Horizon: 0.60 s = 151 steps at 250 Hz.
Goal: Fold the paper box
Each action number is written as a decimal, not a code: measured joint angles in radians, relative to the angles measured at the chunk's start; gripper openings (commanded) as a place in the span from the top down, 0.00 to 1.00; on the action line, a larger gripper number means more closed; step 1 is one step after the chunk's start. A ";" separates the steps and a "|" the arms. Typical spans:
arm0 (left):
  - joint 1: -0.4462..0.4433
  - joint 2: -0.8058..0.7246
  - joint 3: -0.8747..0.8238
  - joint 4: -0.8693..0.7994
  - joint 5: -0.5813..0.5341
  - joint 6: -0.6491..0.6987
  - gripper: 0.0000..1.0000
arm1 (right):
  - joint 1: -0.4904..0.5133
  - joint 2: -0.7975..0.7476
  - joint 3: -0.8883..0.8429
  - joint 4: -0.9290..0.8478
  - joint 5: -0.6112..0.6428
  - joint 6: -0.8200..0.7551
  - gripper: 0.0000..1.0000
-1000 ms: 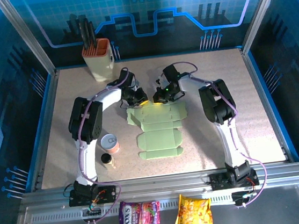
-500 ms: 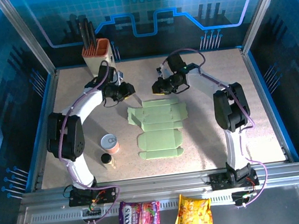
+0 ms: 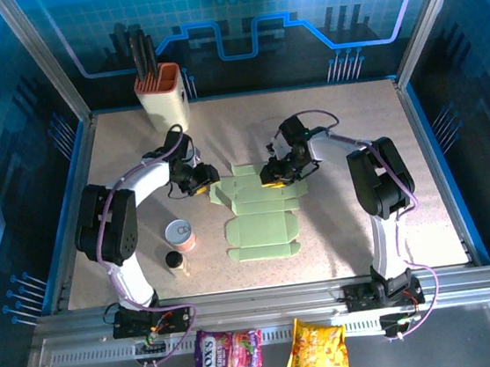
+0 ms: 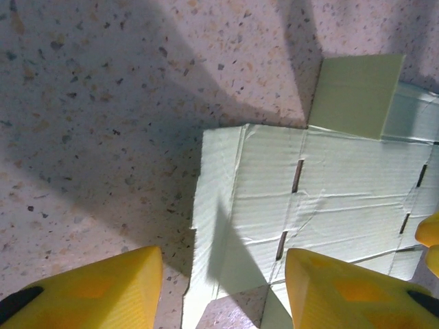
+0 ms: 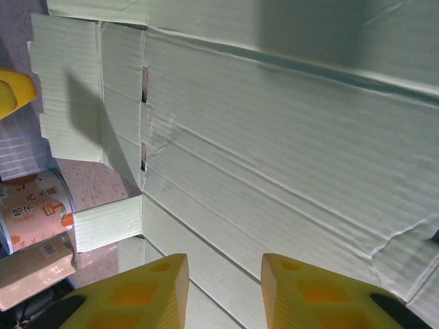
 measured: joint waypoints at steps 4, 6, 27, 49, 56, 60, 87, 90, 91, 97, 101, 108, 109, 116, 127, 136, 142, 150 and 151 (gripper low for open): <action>0.000 0.001 -0.001 0.000 0.000 0.000 0.48 | 0.000 0.000 -0.001 0.001 0.000 0.000 0.66; 0.000 0.002 -0.001 0.000 0.000 0.000 0.49 | 0.000 0.000 -0.002 0.003 0.000 0.000 0.66; 0.000 0.018 -0.001 0.008 0.001 -0.001 0.49 | 0.000 0.000 -0.015 0.021 -0.002 0.000 0.66; 0.000 0.042 -0.001 0.019 0.003 -0.003 0.52 | 0.000 0.000 -0.025 0.034 -0.003 0.000 0.67; 0.000 0.052 -0.001 0.023 0.005 -0.003 0.53 | 0.000 0.000 -0.027 0.036 -0.003 0.000 0.67; 0.000 0.058 -0.001 0.024 0.006 -0.004 0.54 | 0.000 0.000 -0.028 0.039 -0.003 0.000 0.67; 0.000 0.089 -0.003 0.041 0.023 -0.006 0.57 | 0.000 0.000 -0.033 0.060 -0.011 0.000 0.69; 0.000 0.089 -0.003 0.041 0.024 -0.005 0.57 | 0.000 0.000 -0.034 0.061 -0.011 0.001 0.69; 0.000 0.089 -0.003 0.041 0.025 -0.006 0.57 | 0.000 0.000 -0.034 0.062 -0.011 0.001 0.69; 0.004 0.089 -0.003 0.042 0.033 -0.006 0.58 | 0.000 0.000 -0.035 0.067 -0.013 0.001 0.70; 0.005 0.089 -0.003 0.047 0.040 -0.008 0.58 | 0.000 0.000 -0.037 0.070 -0.015 0.001 0.70; 0.007 0.090 -0.006 0.061 0.046 -0.008 0.60 | 0.000 0.000 -0.039 0.076 -0.019 0.002 0.70; 0.007 0.090 -0.006 0.062 0.047 -0.008 0.60 | 0.000 0.000 -0.039 0.076 -0.019 0.002 0.70; 0.007 0.090 -0.010 0.074 0.055 -0.010 0.61 | 0.000 0.001 -0.040 0.080 -0.022 0.004 0.70; 0.007 0.091 -0.018 0.088 0.069 -0.011 0.63 | 0.000 0.002 -0.041 0.085 -0.025 0.005 0.70; 0.006 0.091 -0.023 0.097 0.078 -0.011 0.64 | 0.000 0.004 -0.041 0.091 -0.026 0.005 0.71; 0.006 0.091 -0.026 0.102 0.087 -0.011 0.64 | 0.000 0.004 -0.041 0.094 -0.026 0.007 0.71; 0.006 0.093 -0.027 0.108 0.097 -0.014 0.66 | 0.000 0.006 -0.041 0.098 -0.027 0.008 0.70; 0.006 0.093 -0.028 0.109 0.099 -0.014 0.66 | 0.000 0.006 -0.041 0.099 -0.027 0.008 0.71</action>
